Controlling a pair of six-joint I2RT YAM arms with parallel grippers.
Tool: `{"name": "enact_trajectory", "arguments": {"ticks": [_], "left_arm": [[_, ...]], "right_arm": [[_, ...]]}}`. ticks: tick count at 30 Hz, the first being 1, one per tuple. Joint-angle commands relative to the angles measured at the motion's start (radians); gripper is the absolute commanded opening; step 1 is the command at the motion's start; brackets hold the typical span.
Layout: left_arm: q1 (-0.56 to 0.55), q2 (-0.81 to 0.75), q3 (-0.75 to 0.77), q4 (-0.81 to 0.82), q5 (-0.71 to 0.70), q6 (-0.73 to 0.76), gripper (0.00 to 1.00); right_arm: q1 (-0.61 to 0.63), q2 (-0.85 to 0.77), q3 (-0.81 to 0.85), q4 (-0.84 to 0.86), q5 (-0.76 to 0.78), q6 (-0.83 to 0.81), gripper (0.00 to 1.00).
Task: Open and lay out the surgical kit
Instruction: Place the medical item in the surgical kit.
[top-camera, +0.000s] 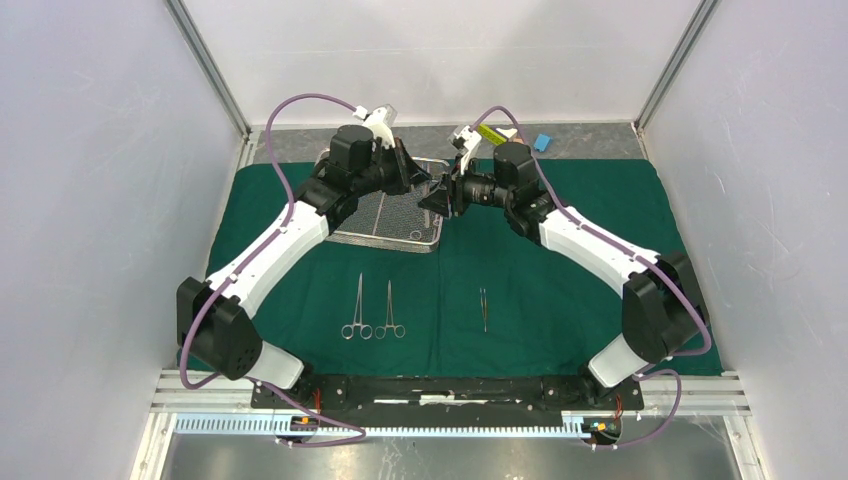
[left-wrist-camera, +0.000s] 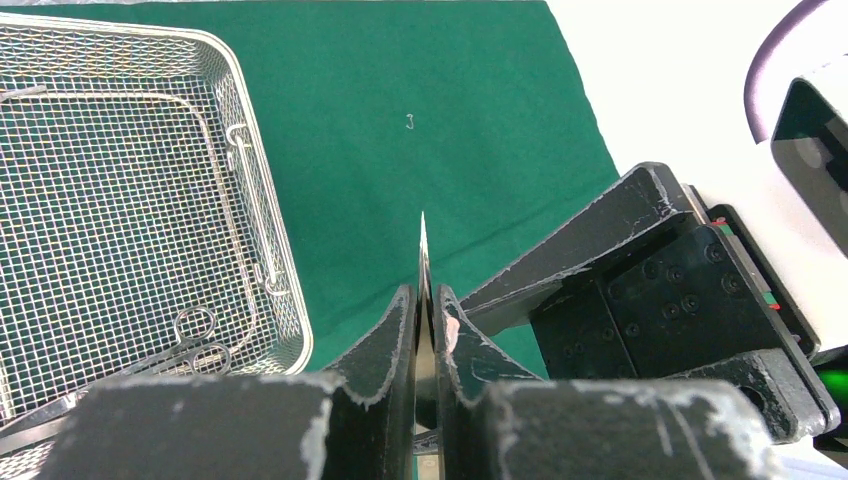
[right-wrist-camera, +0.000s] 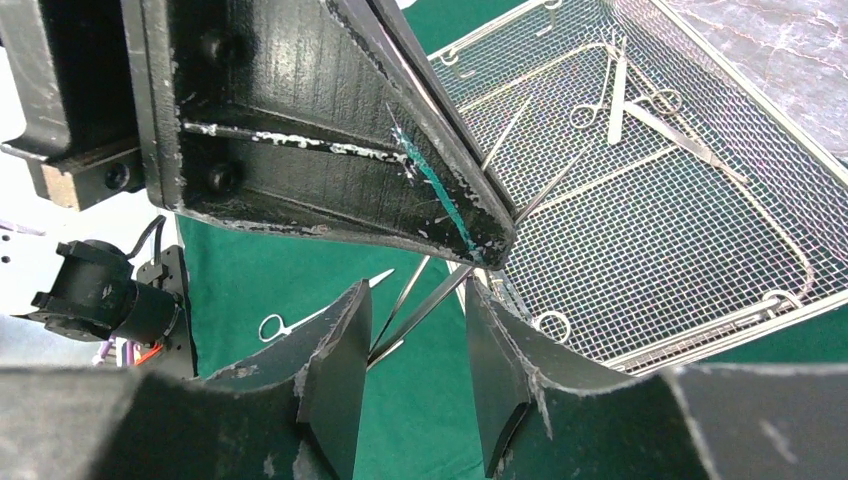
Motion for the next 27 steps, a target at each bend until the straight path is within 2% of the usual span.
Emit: {"name": "enact_trajectory", "arguments": {"ticks": [1, 4, 9, 11, 15, 21, 24, 27], "left_arm": [[-0.005, -0.020, -0.005, 0.045, -0.012, -0.012, 0.02], [-0.005, -0.021, -0.014, 0.051, -0.009, -0.013, 0.02], [-0.006, -0.025, -0.024, 0.060, -0.003, -0.006, 0.02], [-0.005, -0.029, -0.026, 0.066, 0.002, 0.003, 0.04], [0.003, -0.044, -0.030, 0.090, 0.038, 0.040, 0.22], [0.055, -0.075, -0.018, 0.117, 0.135, 0.067, 0.68], [0.079, -0.093, -0.003, 0.114, 0.172, 0.100, 0.80], [0.098, -0.101, 0.025, 0.077, 0.168, 0.162, 0.85]], "right_arm": [[0.006, 0.008, 0.053, -0.005, 0.032, -0.015, 0.45], [0.006, 0.011, 0.058, -0.016, 0.046, -0.016, 0.39], [0.006, 0.015, 0.069, -0.047, 0.079, -0.032, 0.19], [0.006, 0.011, 0.065, -0.057, 0.096, -0.041, 0.15], [0.006, -0.006, 0.056, -0.090, 0.152, -0.073, 0.10], [0.006, -0.061, 0.001, -0.127, 0.237, -0.129, 0.07], [0.005, -0.112, -0.045, -0.146, 0.286, -0.154, 0.06], [0.005, -0.178, -0.105, -0.180, 0.339, -0.179, 0.06]]}}
